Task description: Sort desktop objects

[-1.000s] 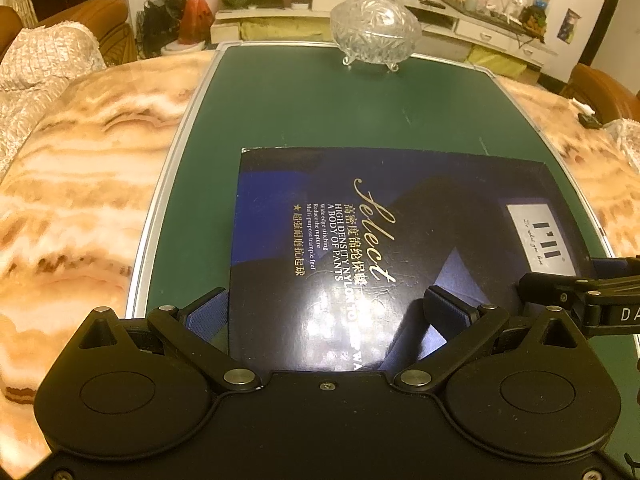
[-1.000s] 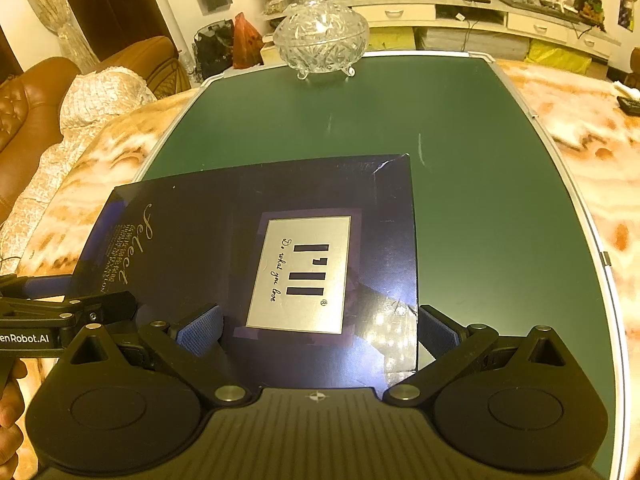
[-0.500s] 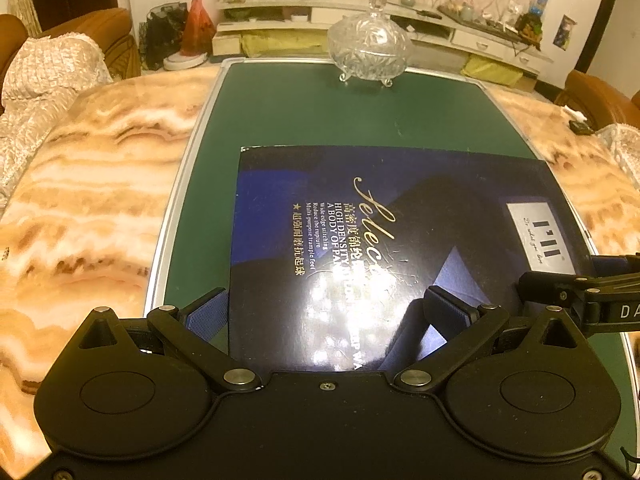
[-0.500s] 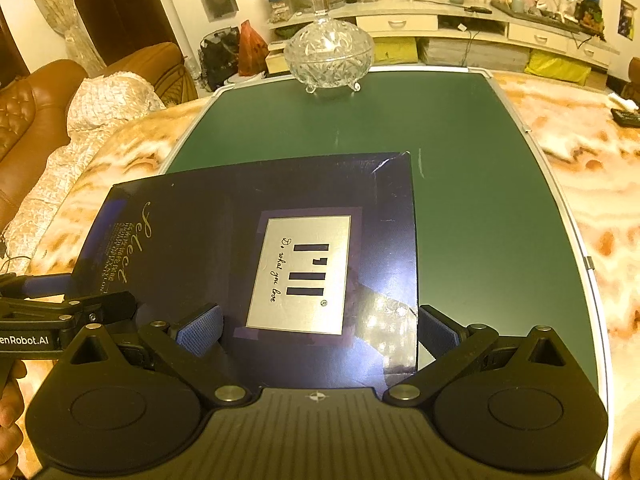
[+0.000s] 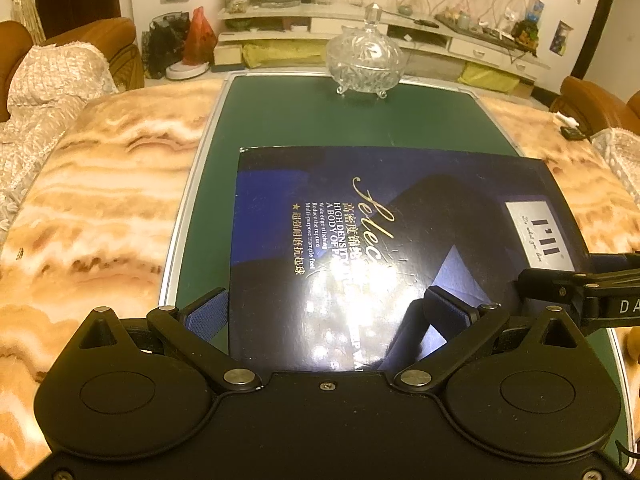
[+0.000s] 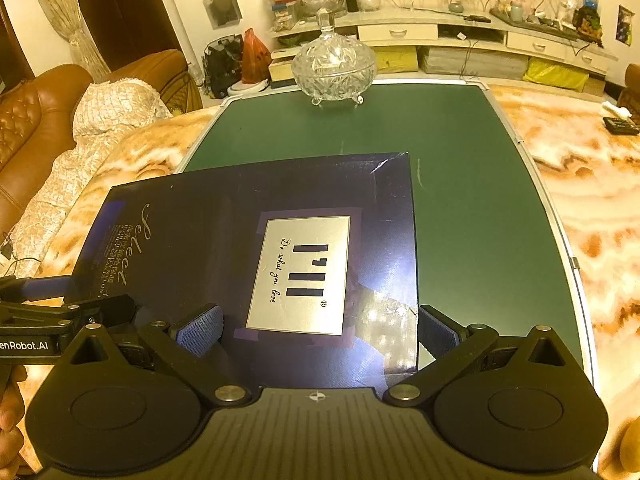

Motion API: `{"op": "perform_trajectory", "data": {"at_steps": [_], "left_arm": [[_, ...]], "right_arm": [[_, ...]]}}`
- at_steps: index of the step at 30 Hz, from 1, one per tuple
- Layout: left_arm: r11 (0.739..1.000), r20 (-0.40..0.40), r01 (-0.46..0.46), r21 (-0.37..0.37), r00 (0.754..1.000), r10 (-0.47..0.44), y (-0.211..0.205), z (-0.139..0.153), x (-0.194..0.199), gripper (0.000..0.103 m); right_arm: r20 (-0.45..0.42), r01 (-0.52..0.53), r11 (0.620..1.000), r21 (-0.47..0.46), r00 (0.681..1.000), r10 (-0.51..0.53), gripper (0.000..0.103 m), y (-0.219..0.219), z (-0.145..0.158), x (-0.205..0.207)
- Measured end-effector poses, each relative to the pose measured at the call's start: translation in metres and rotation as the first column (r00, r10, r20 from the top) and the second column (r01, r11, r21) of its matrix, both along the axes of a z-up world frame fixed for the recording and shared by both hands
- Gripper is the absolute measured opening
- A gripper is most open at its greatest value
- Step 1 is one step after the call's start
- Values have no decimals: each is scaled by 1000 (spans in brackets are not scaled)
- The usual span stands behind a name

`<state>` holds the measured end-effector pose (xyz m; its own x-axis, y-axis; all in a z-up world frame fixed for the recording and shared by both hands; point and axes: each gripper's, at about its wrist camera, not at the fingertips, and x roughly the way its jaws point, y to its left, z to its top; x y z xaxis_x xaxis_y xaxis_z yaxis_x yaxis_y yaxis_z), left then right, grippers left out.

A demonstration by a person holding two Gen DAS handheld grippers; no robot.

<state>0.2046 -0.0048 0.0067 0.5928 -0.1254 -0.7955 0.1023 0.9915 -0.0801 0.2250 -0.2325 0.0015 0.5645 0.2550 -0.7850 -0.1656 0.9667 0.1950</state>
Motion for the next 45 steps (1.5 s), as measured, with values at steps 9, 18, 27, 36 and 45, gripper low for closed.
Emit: {"op": "perform_trajectory", "data": {"at_steps": [9,18,27,36,45], "left_arm": [[1000,14,-2,0,1000,2,0,14,-19,103],[1000,17,-5,2,1000,5,1,23,-41,103],[1000,27,0,7,1000,0,1,33,-68,103],[1000,19,2,6,1000,-2,3,33,-92,103],[1000,17,0,4,1000,0,7,33,-114,103]], "right_arm": [[12,0,1000,0,1000,0,103,1,15,-19],[14,-8,1000,-10,1000,9,103,3,24,-40],[19,-16,1000,-14,1000,16,103,4,35,-67],[10,-24,1000,-15,1000,24,103,5,36,-95],[5,-30,999,-16,1000,31,103,8,36,-119]]}}
